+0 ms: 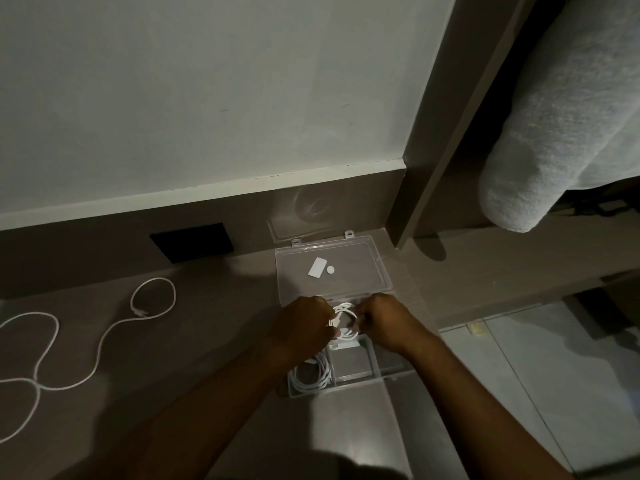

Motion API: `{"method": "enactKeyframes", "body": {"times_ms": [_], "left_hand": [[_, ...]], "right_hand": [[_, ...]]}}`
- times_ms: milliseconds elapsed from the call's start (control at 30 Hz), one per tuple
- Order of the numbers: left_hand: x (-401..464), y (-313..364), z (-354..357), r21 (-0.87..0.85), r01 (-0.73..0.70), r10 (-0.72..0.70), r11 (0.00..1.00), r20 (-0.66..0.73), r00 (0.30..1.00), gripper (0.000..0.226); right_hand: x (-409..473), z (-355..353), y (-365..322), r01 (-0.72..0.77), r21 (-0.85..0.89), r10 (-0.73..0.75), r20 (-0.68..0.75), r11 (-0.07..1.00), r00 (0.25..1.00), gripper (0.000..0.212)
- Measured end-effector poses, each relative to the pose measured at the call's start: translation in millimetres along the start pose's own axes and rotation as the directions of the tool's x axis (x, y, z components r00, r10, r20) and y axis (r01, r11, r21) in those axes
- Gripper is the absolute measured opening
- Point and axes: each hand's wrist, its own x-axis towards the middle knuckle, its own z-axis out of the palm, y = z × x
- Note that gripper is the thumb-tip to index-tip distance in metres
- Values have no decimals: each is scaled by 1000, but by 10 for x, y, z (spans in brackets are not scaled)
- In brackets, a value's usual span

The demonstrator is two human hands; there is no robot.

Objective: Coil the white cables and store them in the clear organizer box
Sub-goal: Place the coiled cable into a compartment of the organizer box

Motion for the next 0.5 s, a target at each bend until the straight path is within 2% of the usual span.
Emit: {"method": "enactKeyframes", "body": {"times_ms": [100,233,300,433,500], "left_hand": [[5,21,11,59,-8,7,998,25,1000,35],[53,38,33,24,39,-39,999,30,999,31],[93,60,48,68,51,-52,996,16,999,29],[161,157,149,298,65,-68,952,-1,998,30],[176,172,177,334,59,-59,941,-10,998,32]], "right_hand": [[-28,9,40,28,-10,-28,21,1000,999,18],[0,59,33,-10,-42,6,-86,999,996,35],[12,86,11,-13,-71,6,-100,997,995,28],[40,172,-68,-15,-194,-15,-151,981,988,15],[45,194,-86,-38,-198,3,-172,979,985,13]]}}
